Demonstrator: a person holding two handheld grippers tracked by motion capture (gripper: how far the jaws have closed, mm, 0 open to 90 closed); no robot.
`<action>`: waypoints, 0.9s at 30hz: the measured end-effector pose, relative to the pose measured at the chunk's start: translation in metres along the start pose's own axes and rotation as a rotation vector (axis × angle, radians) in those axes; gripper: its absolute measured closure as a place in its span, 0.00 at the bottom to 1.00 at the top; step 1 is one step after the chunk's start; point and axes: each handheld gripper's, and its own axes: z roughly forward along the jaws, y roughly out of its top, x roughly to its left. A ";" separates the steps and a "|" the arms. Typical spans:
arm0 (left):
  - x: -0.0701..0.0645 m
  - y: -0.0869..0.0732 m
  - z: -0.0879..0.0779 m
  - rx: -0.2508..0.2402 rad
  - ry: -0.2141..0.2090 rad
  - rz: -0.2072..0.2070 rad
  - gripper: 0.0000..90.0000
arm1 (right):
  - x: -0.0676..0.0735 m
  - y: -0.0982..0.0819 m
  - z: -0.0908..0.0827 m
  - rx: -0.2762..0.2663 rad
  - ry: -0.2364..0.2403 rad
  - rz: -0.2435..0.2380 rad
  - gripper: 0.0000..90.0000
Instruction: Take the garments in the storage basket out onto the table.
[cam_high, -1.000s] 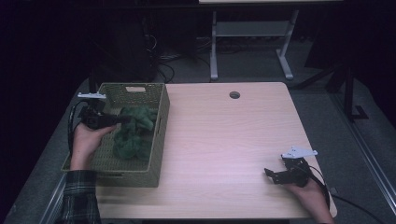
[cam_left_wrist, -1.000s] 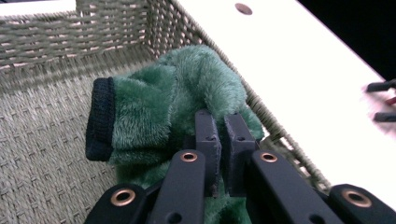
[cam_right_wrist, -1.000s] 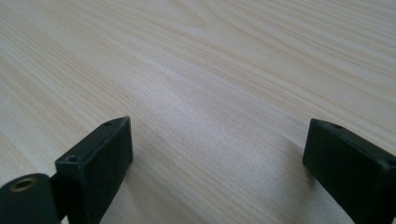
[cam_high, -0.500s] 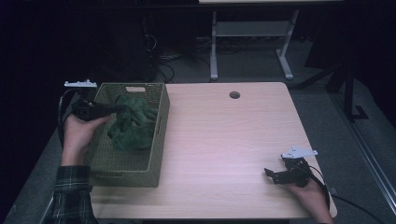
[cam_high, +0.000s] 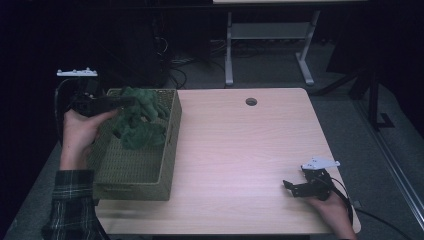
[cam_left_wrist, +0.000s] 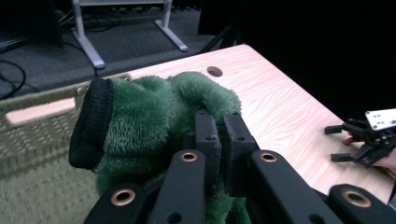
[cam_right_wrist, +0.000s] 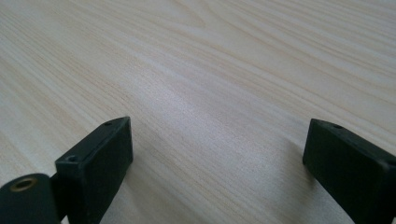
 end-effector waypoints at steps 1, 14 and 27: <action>0.000 0.000 0.000 0.000 0.000 0.000 0.96 | 0.000 0.000 0.000 0.000 0.000 0.000 0.09; -0.038 0.030 0.006 -0.032 -0.082 0.055 0.96 | 0.000 0.000 0.000 0.000 0.000 0.000 0.09; -0.084 0.043 0.032 -0.030 -0.154 0.111 0.96 | 0.000 0.000 0.000 0.000 0.000 -0.001 0.09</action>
